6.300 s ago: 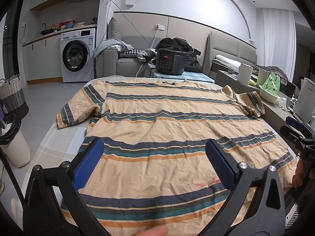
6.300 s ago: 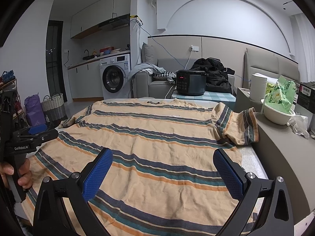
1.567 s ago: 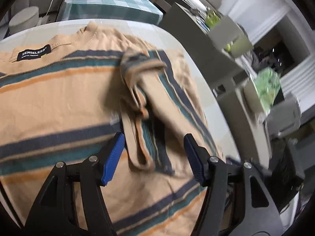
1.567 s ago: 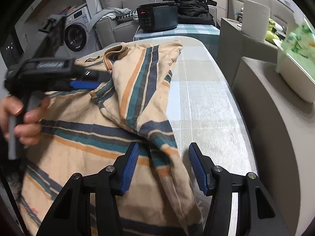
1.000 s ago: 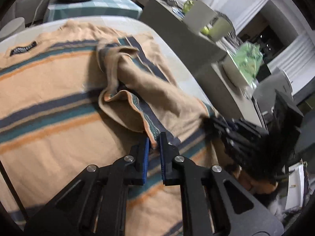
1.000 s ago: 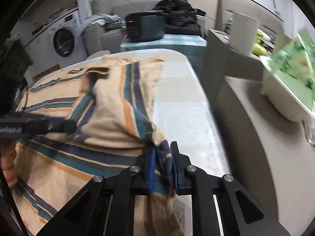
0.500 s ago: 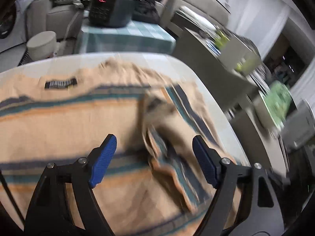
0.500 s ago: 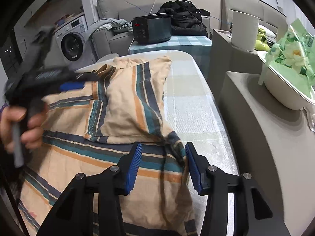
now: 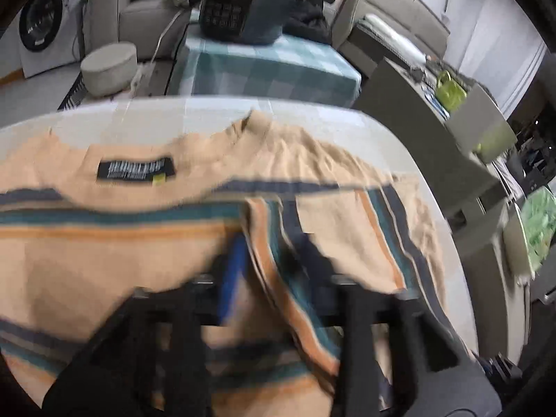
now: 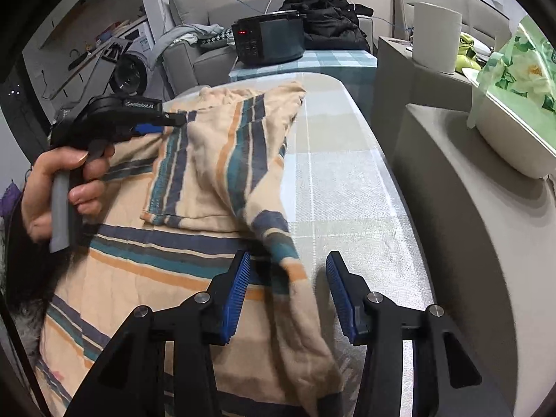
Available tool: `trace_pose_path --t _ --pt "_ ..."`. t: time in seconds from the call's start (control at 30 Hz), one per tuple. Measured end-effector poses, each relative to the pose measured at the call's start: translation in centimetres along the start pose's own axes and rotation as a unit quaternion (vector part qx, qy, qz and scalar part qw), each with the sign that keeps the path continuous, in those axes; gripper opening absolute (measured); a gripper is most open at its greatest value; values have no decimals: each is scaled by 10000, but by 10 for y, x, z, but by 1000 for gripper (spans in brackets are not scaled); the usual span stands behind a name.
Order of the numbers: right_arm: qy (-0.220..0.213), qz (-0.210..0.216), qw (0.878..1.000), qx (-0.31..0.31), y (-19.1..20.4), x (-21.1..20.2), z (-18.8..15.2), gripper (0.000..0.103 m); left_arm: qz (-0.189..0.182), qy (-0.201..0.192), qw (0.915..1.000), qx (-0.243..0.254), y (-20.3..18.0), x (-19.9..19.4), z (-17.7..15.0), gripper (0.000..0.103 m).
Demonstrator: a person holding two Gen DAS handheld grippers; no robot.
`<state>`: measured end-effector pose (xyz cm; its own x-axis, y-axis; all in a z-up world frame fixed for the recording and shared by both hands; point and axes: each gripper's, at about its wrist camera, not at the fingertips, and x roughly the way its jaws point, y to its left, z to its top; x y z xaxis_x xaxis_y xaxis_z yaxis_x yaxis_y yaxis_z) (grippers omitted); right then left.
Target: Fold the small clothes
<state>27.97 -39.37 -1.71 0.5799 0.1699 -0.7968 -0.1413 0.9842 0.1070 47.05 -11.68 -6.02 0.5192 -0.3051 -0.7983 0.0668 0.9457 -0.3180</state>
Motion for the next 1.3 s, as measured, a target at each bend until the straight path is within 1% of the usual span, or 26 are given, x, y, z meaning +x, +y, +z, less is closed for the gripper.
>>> trace_pose_path --t 0.03,0.07,0.13,0.2,0.27,0.3,0.33,0.37,0.4,0.43,0.47,0.5,0.53,0.63,0.67,0.73,0.77,0.83,0.87,0.93,1.0,1.1,1.13,1.2,1.23,1.3 --pt "-39 14 10000 -6 1 -2 0 47 -93 79 9999 -38 -1 -7 -6 52" --pt "-79 23 10000 -10 2 -4 0 47 -281 216 9994 -17 -3 -15 -13 52" --pt "-109 32 9999 5 1 -6 1 47 -540 553 9969 169 -9 -27 -29 52" --pt "-136 38 9999 33 1 -7 2 47 -835 828 9927 263 -15 -37 -48 52" --pt "-152 112 9998 98 0 -8 3 47 -1106 1163 9865 326 -24 -41 -69 52" --pt "-158 143 9997 123 0 -8 3 47 -1203 1276 9839 332 -27 -39 -75 51" --pt "-168 174 9996 136 1 -9 3 47 -1276 1379 9814 398 -32 -37 -82 47" --pt "-179 177 9996 130 3 -10 3 47 -1180 1233 9837 560 -38 -40 -86 46" --pt "-194 174 9996 117 5 -11 2 47 -1078 1208 9845 679 -43 -39 -87 46" --pt "-205 186 9996 91 6 -11 2 47 -1069 1199 9845 708 -46 -40 -88 45" --pt "-203 184 9996 65 7 -12 2 47 -1056 1214 9844 717 -48 -40 -89 38" --pt "-201 176 9996 54 8 -12 2 47 -966 1181 9849 816 -52 -40 -90 32" --pt "-193 163 9997 57 8 -12 2 47 -864 1141 9851 951 -56 -38 -91 8" --pt "-199 132 9997 88 6 -10 3 47 -634 860 9859 1291 -64 -38 -97 1" --pt "-198 88 9997 95 5 -9 3 47 -597 782 9855 1381 -67 -41 -99 0" --pt "-137 -41 9999 86 3 -6 3 47 -749 797 9837 1426 -66 -46 -99 0" --pt "-44 -208 9997 73 1 -3 2 47 -796 772 9837 1414 -63 -50 -96 0" --pt "128 -404 9990 139 -5 1 1 47 -797 698 9844 1406 -54 -59 -91 0" --pt "209 -386 9988 210 -9 2 0 47 -747 674 9850 1402 -49 -62 -88 0" --pt "231 -309 9989 281 -14 -1 -2 47 -711 749 9847 1401 -38 -65 -86 0" --pt "167 -138 9994 282 -13 -5 -3 47 -666 822 9854 1335 -29 -66 -87 0" --pt "13 339 9989 338 -9 -15 -1 47 -561 930 9857 1289 -24 -61 -90 0" --pt "-43 555 9975 434 -7 -18 1 47 -570 945 9858 1264 -24 -60 -91 0" --pt "-70 860 9948 550 -4 -19 6 47 -576 955 9862 1222 -22 -58 -92 1" --pt "-124 837 9946 595 -3 -19 9 47 -576 944 9866 1201 -21 -58 -91 1" --pt "-200 648 9955 665 0 -14 19 47 -616 945 9873 1120 -19 -55 -92 2"
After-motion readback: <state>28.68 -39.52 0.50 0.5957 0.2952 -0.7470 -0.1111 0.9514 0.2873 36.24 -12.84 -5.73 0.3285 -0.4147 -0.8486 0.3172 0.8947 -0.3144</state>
